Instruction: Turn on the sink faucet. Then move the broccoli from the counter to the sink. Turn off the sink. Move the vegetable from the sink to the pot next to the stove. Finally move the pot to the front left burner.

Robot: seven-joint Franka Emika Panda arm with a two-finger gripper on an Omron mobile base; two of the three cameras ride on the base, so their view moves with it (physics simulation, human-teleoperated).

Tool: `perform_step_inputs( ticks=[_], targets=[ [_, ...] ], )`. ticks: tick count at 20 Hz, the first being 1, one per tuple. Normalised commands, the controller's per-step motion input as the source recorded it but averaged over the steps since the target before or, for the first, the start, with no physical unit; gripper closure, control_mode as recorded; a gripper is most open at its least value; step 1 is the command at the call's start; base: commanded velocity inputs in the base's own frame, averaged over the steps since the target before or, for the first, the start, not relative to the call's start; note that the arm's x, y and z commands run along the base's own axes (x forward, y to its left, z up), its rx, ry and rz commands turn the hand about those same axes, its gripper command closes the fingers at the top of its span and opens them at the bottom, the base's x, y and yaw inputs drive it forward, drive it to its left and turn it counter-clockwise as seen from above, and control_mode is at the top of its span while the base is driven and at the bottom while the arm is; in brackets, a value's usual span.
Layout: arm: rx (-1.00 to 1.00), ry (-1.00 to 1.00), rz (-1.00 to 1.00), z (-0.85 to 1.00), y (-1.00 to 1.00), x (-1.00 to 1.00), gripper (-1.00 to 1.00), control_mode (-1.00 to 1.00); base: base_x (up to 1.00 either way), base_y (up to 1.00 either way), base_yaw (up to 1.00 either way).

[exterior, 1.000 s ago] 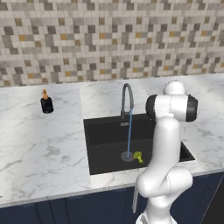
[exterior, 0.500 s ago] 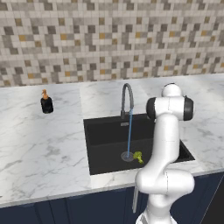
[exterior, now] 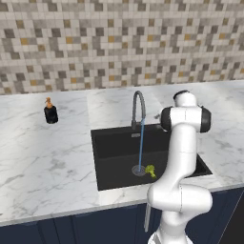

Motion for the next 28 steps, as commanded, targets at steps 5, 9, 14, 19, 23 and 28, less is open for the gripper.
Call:
perform_step_inputs(
  ticks=[5, 9, 14, 19, 23, 28],
  targets=[
    [0.0, 0.03, 0.06, 0.0, 0.3, 0.15, -1.0, -1.0, 0.0, 0.0, 0.0],
    [0.0, 0.02, 0.05, 0.0, 0.25, 0.16, -1.0, -1.0, 0.0, 0.0, 0.0],
    [0.02, 0.02, 0.05, 0.0, 0.09, 0.24, -1.0, -1.0, 0.0, 0.0, 0.0],
    [0.03, 0.0, 0.04, -0.01, 0.0, 0.31, -1.0, -1.0, 0.0, 0.0, 0.0],
    [0.01, 0.0, 0.04, -0.05, 0.0, 0.28, -1.0, -1.0, 0.0, 0.0, 0.0],
    [0.0, 0.0, 0.07, -0.04, 0.09, 0.06, -1.0, -1.0, 0.0, 0.0, 0.0]
  ],
)
